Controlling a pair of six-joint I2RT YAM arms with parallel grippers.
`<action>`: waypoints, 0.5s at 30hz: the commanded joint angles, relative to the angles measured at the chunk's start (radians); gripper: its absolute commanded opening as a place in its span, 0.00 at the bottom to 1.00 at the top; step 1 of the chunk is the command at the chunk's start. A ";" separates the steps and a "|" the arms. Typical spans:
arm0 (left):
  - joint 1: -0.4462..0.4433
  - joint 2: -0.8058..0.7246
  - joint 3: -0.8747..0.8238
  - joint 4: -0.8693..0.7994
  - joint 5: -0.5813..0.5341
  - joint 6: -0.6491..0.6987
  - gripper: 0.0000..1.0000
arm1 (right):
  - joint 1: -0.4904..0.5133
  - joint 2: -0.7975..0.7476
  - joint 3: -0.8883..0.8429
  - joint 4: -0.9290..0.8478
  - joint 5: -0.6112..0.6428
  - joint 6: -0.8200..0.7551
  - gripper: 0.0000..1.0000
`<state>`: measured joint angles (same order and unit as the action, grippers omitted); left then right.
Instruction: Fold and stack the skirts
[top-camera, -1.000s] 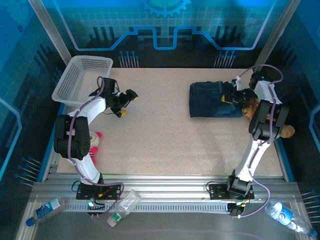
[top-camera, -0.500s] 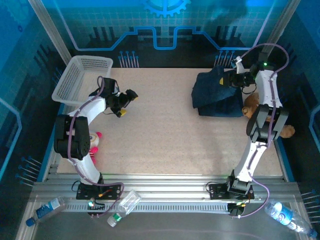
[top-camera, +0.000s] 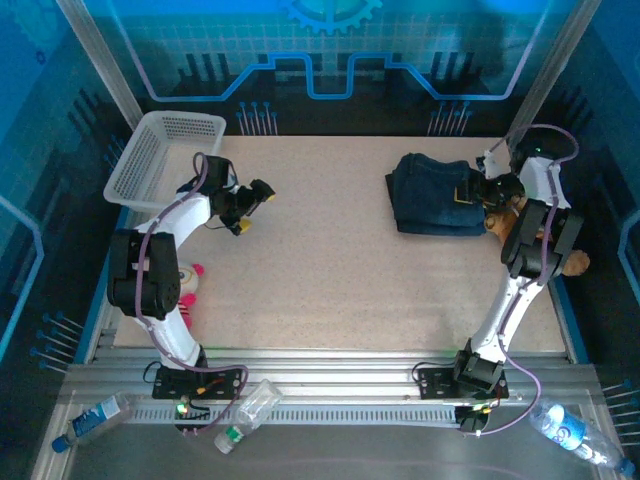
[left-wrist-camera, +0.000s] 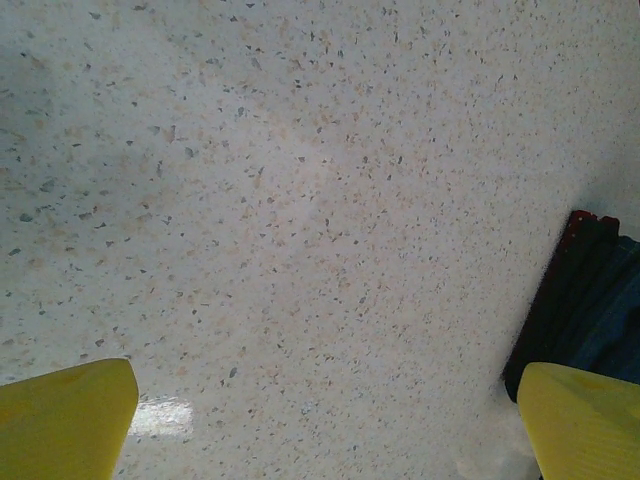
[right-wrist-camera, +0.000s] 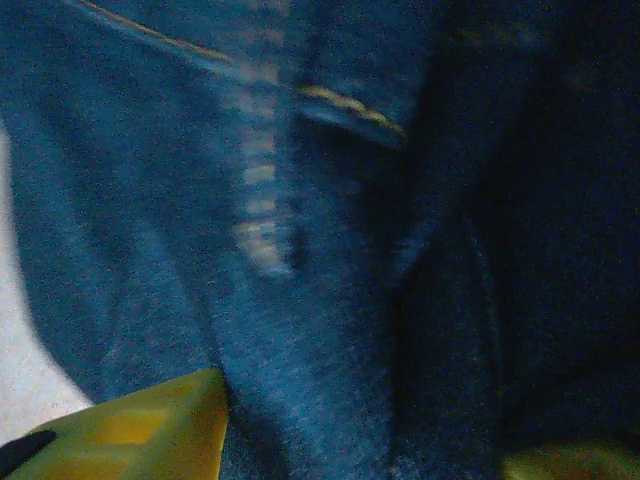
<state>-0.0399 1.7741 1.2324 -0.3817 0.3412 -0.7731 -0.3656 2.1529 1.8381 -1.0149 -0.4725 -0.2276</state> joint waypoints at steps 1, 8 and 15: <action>0.019 -0.024 0.006 -0.060 -0.029 0.036 0.99 | -0.005 -0.165 -0.055 0.175 0.255 0.219 0.67; 0.091 -0.164 -0.058 -0.099 -0.133 0.063 0.99 | 0.028 -0.388 -0.209 0.267 0.534 0.439 1.00; 0.231 -0.451 -0.260 -0.104 -0.482 0.181 0.99 | 0.098 -0.802 -0.725 0.668 0.328 0.409 1.00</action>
<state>0.1616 1.4082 1.0416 -0.4522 0.0750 -0.6884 -0.3199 1.4406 1.2533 -0.5304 -0.0895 0.1734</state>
